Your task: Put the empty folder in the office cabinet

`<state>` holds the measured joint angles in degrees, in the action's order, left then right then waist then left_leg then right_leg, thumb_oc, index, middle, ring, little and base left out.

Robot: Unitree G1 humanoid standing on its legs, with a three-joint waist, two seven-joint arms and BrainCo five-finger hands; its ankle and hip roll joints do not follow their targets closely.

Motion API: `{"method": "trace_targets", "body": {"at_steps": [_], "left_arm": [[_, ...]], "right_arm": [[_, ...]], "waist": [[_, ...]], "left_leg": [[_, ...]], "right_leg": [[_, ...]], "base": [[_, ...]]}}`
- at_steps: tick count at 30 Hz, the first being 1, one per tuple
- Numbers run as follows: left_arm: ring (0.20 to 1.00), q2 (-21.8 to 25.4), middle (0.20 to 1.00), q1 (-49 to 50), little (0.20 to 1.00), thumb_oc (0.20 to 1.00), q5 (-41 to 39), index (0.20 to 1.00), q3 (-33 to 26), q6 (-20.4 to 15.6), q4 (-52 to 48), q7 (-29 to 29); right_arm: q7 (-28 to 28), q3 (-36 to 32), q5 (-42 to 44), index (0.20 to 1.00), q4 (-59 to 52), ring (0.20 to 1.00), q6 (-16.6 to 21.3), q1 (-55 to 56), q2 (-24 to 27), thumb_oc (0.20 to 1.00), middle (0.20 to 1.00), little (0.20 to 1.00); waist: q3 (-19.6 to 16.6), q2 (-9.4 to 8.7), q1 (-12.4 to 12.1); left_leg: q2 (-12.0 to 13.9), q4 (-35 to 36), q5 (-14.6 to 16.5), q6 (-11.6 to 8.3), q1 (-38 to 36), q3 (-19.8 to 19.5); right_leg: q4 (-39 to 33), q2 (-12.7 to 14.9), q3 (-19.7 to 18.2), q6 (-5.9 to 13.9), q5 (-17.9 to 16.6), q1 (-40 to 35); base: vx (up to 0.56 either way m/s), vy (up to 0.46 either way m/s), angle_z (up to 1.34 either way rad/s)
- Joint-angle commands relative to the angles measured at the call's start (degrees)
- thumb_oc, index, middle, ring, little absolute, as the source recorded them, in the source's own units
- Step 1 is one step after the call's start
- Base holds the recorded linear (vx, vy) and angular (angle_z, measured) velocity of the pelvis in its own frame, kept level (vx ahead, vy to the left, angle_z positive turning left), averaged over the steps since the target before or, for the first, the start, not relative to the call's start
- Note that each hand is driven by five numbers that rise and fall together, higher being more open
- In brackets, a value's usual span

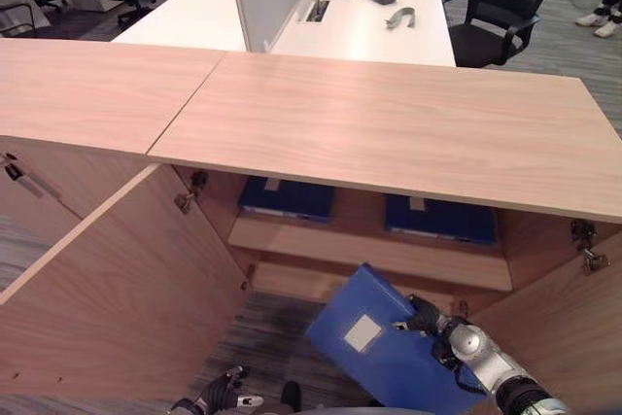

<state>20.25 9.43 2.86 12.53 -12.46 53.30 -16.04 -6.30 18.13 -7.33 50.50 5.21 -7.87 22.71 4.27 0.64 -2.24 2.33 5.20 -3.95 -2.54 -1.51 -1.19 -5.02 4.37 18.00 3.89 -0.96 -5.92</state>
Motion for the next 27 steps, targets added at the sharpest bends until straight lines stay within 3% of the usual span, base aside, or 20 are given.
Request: {"method": "trace_targets", "body": {"at_steps": [1,2,3,6,10,17,27], "left_arm": [[1.000,1.73,1.000,-2.58,1.000,1.000,-2.86,1.000,1.80,-1.28,-0.12,0.50],[1.000,1.77,1.000,-2.64,1.000,1.000,-2.89,1.000,1.84,-1.27,-0.12,0.49],[1.000,1.86,1.000,-2.59,1.000,1.000,-3.31,1.000,2.51,-1.33,-0.31,0.59],[1.000,2.46,1.000,-2.26,1.000,1.000,-3.16,1.000,3.64,-1.50,-1.52,0.56],[1.000,4.37,1.000,-0.65,1.000,1.000,-2.65,1.000,6.42,-1.67,-5.09,-0.59],[1.000,3.96,1.000,-0.41,1.000,1.000,-2.30,1.000,8.09,-1.52,-5.26,-0.23],[1.000,2.30,1.000,-1.82,1.000,1.000,-3.06,1.000,11.43,-1.43,-4.25,2.86]], "right_arm": [[1.32,-1.83,16.31,0.200,1.42,0.200,1.33,-2.89,-2.95,0.200,0.200,0.200],[1.29,-1.87,16.40,0.200,1.53,0.200,1.40,-2.98,-2.95,0.200,0.200,0.200],[2.35,-5.70,23.50,0.200,4.65,0.200,1.94,-4.17,-3.67,0.200,0.200,0.200],[3.14,-9.38,30.57,0.200,7.85,0.200,2.41,-5.89,-3.86,0.200,0.200,0.200],[5.50,-18.63,48.16,0.200,11.17,0.200,5.25,-9.88,-3.76,0.200,0.200,0.200],[8.33,-27.06,65.55,0.200,11.32,0.200,9.65,-13.06,-4.22,0.200,0.200,0.200],[13.59,-32.21,75.92,0.200,12.38,0.200,14.42,-19.62,-4.26,0.200,0.200,0.200]], "waist": [[0.61,-0.61,-1.27],[0.66,-0.63,-1.32],[0.78,-0.55,-1.51],[1.02,-0.42,-1.94],[1.37,0.24,-2.67],[1.74,1.11,-2.90],[2.46,2.88,-3.33]], "left_leg": [[0.74,-0.20,4.38,-0.89,-1.21,-0.30],[0.73,-0.20,4.39,-0.89,-1.23,-0.30],[0.66,-0.20,4.38,-0.88,-1.08,-0.47],[0.72,-0.20,4.40,-0.92,-1.02,-0.48],[0.63,-0.20,4.49,-0.94,-0.77,-0.46],[0.32,-0.20,4.65,-0.94,-0.33,-0.29],[-0.27,-0.20,4.49,-0.88,0.69,-0.46]], "right_leg": [[3.96,3.31,-1.45,4.85,2.65,2.08],[3.96,3.31,-1.45,4.85,2.65,2.06],[3.85,3.30,-1.34,4.86,2.62,2.04],[3.70,3.32,-1.17,4.92,2.60,1.97],[3.40,3.29,-1.27,5.07,2.57,1.98],[3.30,3.35,-1.44,5.34,2.50,2.48],[3.48,3.67,-1.80,5.53,2.53,3.58]], "base": [[0.01,-0.013,0.10],[0.01,-0.016,0.04],[0.00,0.000,0.00],[0.00,0.000,0.00],[0.00,0.000,0.00],[0.00,0.000,0.00],[0.00,0.000,0.00]]}}
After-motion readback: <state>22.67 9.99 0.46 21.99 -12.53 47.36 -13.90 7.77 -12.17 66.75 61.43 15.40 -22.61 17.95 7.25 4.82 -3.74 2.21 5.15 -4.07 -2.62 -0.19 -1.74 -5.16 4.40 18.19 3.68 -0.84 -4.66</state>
